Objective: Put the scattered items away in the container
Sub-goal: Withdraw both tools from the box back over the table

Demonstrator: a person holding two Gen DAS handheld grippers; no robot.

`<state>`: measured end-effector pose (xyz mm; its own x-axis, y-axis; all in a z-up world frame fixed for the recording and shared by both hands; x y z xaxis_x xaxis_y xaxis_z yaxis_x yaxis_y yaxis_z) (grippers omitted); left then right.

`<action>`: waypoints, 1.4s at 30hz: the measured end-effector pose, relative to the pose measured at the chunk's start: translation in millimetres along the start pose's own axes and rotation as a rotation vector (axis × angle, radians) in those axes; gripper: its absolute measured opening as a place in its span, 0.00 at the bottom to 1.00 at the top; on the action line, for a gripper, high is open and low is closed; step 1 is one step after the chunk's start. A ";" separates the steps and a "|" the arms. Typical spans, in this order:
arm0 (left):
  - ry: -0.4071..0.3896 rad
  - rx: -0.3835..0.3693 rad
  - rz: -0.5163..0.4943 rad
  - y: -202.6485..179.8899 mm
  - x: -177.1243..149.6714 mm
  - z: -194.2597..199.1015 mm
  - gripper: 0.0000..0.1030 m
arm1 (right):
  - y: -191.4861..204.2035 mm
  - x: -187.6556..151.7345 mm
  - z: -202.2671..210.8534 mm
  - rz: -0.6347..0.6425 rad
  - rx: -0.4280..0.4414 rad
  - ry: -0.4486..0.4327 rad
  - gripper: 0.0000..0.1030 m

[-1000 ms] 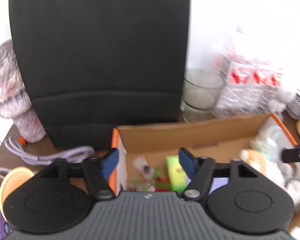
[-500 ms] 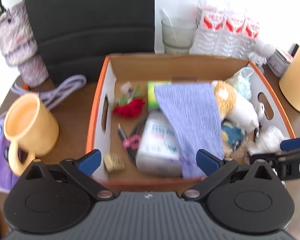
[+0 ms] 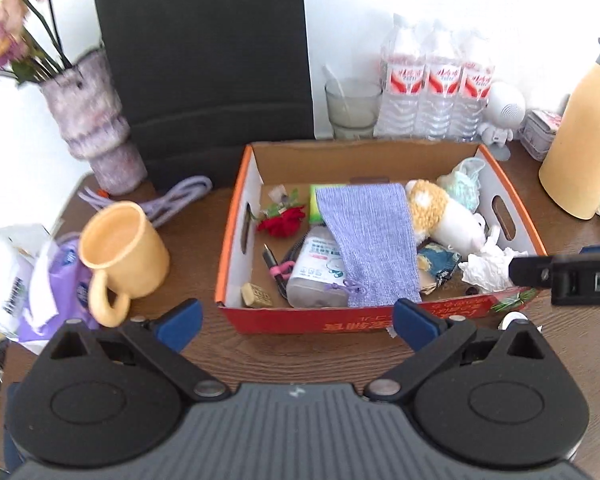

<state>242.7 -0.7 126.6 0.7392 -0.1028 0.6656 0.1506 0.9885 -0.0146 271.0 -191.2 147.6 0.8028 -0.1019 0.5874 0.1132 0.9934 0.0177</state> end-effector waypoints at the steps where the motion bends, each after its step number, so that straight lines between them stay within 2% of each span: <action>1: -0.069 0.006 -0.011 -2.8 -8.0 9.5 1.00 | -3.0 -5.9 8.7 -0.014 0.010 -0.052 0.86; 4: -0.263 0.001 -0.045 -12.1 -40.5 30.6 1.00 | -11.4 -32.3 33.1 -0.024 0.024 -0.254 0.86; 6: -0.333 -0.005 -0.055 -21.4 -62.5 37.6 1.00 | -14.2 -53.7 44.3 -0.028 0.034 -0.366 0.88; 10: -0.411 -0.009 -0.004 -32.3 -98.3 50.3 1.00 | -17.4 -88.6 57.6 -0.063 0.057 -0.449 0.88; 13: -0.469 -0.001 0.020 -35.8 -114.7 60.7 1.00 | -16.4 -109.8 66.3 -0.040 0.018 -0.524 0.89; 16: -0.485 0.012 0.029 -36.4 -130.7 71.5 1.00 | -13.0 -134.6 71.0 -0.020 0.020 -0.532 0.90; 19: -0.462 0.059 0.012 -40.5 -157.9 88.0 1.00 | -9.2 -166.9 81.9 0.017 0.022 -0.571 0.90; 21: -0.452 0.063 0.001 -43.3 -180.7 99.4 1.00 | -10.1 -192.4 89.7 0.034 0.034 -0.599 0.92; 23: -0.435 0.048 0.011 -42.7 -201.4 108.4 1.00 | -15.3 -219.9 91.0 0.018 0.049 -0.573 0.95; 28: -0.411 0.032 0.023 -41.0 -249.6 124.6 1.00 | -25.3 -288.1 94.2 0.048 0.048 -0.528 0.95; 32: -0.404 0.011 0.032 -40.9 -276.7 136.8 1.00 | -30.9 -326.3 98.1 0.059 0.057 -0.479 0.95; 37: -0.390 -0.014 -0.001 -46.8 -292.3 140.3 1.00 | -34.7 -350.1 112.3 0.119 0.039 -0.499 0.95; 42: -0.372 -0.030 0.001 -49.2 -280.8 128.8 1.00 | -53.5 -326.5 94.4 0.093 0.003 -0.437 0.92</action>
<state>-56.8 -6.1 36.6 0.4509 -0.0491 0.8912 0.1734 0.9843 -0.0335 -52.4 -206.2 31.3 0.4870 0.0191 0.8732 0.0498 0.9975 -0.0496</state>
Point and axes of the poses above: each gripper's, at about its wrist camera, not at the fingertips, and z roughly against the way its jaws point, y to its left, x to its top, the point moved 4 cm from there along -z, roughly the way its jaws point, and after that the axes turned 10 degrees about -x, right-handed, at the moved point
